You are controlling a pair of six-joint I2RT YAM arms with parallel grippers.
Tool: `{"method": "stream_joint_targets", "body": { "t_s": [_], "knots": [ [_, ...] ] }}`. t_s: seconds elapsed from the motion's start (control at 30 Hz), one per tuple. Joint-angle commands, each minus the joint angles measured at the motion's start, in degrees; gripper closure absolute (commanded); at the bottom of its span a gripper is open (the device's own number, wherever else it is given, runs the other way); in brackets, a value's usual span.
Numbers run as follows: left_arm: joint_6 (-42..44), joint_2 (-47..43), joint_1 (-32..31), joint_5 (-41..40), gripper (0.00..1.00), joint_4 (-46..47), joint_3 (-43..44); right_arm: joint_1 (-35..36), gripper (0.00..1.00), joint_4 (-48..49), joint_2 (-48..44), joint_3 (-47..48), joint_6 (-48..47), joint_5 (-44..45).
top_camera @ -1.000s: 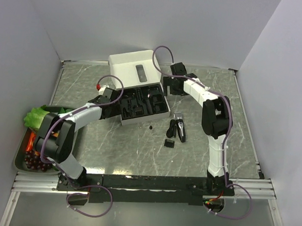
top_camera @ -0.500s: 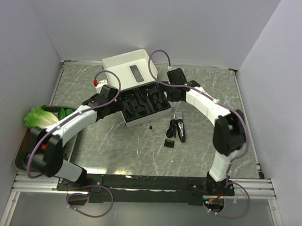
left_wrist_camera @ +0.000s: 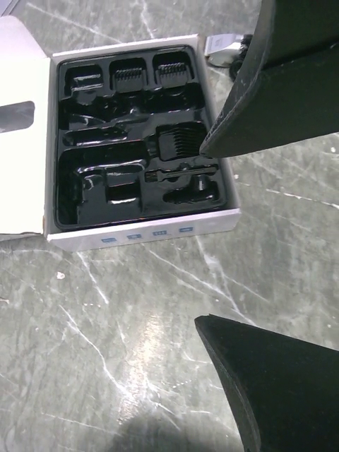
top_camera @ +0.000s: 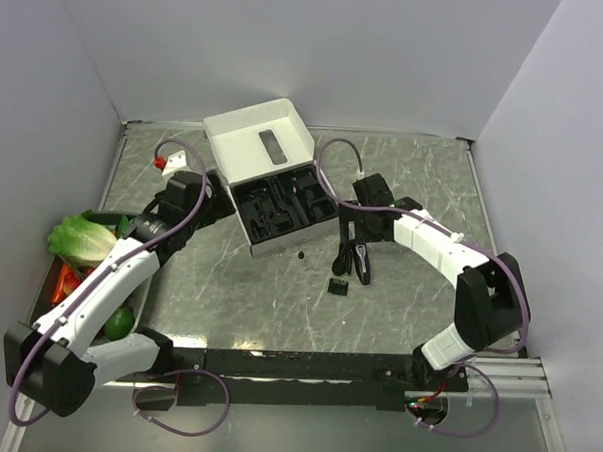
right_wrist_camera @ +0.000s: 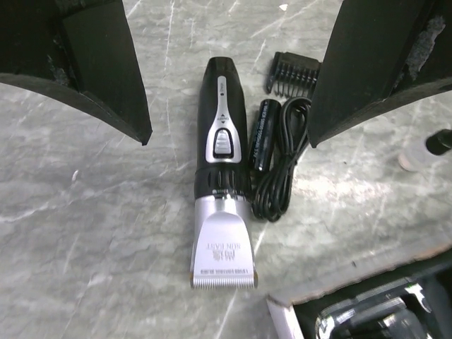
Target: Sort the hair-cutting tools
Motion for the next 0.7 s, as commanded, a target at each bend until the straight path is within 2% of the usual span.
{"method": "stream_joint_targets", "body": {
  "t_s": [0.0, 0.23, 0.67],
  "knots": [
    [0.4, -3.6, -0.1, 3.5, 0.01, -1.6, -0.5, -0.6, 0.01, 3.6, -1.7, -2.3, 1.0, -1.6],
    [0.9, -7.3, -0.1, 6.3, 0.0, -1.0, -2.9, -4.2, 0.07, 7.6, -0.3, -6.4, 1.9, -6.8],
    [1.2, -7.3, -0.1, 7.2, 0.01, 0.1, -4.3, -4.8, 0.19, 8.1, 5.1, -5.9, 1.3, -6.8]
  ]
}}
